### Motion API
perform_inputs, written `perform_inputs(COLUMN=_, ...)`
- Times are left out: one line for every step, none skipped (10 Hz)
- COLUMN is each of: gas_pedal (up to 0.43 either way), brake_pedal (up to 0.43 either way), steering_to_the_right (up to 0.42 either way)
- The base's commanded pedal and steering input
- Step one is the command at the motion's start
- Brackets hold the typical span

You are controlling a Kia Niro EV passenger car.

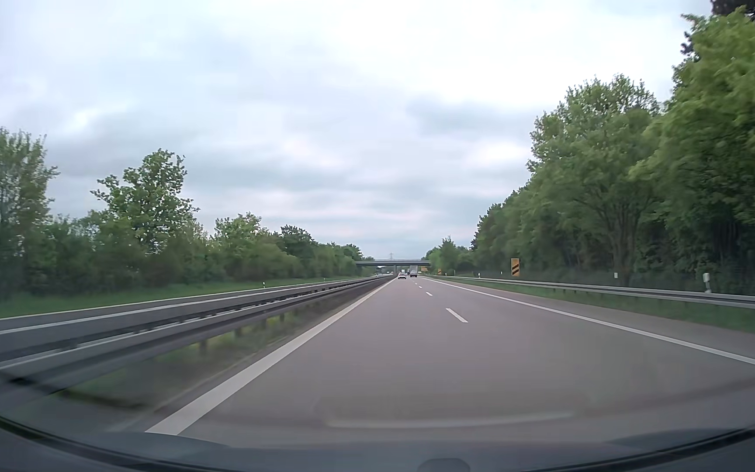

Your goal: Follow the waypoints while adhering to traffic rules and regulations

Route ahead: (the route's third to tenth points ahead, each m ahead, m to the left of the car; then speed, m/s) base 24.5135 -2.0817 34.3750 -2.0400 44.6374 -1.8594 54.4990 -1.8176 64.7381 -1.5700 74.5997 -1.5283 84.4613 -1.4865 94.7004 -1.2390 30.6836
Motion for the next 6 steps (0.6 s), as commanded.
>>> perform_inputs(gas_pedal=0.177, brake_pedal=0.000, steering_to_the_right=-0.001)
perform_inputs(gas_pedal=0.177, brake_pedal=0.000, steering_to_the_right=-0.001)
perform_inputs(gas_pedal=0.177, brake_pedal=0.000, steering_to_the_right=0.000)
perform_inputs(gas_pedal=0.177, brake_pedal=0.000, steering_to_the_right=0.000)
perform_inputs(gas_pedal=0.177, brake_pedal=0.000, steering_to_the_right=0.000)
perform_inputs(gas_pedal=0.169, brake_pedal=0.000, steering_to_the_right=0.000)
